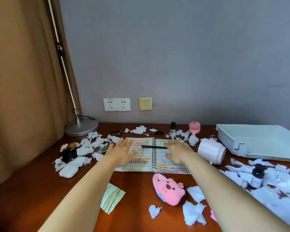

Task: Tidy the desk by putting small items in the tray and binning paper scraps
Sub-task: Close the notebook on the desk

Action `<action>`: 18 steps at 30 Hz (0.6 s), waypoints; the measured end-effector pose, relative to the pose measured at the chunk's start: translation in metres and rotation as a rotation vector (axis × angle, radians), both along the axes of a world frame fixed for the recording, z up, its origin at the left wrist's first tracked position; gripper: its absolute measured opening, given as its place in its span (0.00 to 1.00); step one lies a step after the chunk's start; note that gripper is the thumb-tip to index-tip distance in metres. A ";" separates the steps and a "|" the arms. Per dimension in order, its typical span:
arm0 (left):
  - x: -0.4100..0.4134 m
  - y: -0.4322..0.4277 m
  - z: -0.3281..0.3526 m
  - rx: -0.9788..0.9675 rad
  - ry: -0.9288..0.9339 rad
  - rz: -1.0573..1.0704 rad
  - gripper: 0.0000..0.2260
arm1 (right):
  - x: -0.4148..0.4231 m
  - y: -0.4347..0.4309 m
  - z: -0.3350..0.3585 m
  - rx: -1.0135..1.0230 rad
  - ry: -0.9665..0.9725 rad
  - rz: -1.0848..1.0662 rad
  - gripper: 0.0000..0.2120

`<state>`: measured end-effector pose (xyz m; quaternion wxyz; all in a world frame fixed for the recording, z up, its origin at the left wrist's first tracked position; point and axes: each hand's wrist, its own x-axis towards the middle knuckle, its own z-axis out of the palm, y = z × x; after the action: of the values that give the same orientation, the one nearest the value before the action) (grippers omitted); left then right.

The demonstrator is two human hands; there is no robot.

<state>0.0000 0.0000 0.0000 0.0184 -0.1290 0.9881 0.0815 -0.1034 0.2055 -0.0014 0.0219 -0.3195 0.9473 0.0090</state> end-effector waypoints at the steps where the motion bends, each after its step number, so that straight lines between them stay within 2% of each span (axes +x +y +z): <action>1: -0.002 -0.002 -0.005 -0.006 -0.012 0.003 0.28 | -0.002 -0.003 -0.003 0.007 -0.015 -0.015 0.28; 5: -0.016 -0.012 -0.024 0.022 -0.067 0.029 0.29 | -0.017 -0.015 -0.016 -0.005 -0.053 -0.029 0.28; 12: -0.046 -0.013 -0.060 0.064 -0.091 0.039 0.31 | -0.038 -0.040 -0.020 -0.041 0.148 0.024 0.20; 18: -0.046 -0.014 -0.070 0.030 -0.036 0.019 0.32 | -0.052 -0.052 -0.021 -0.011 0.145 0.059 0.14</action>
<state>-0.0455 -0.0142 -0.0699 0.0375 -0.1394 0.9851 0.0940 -0.1555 0.1538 -0.0220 -0.0487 -0.3458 0.9366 0.0275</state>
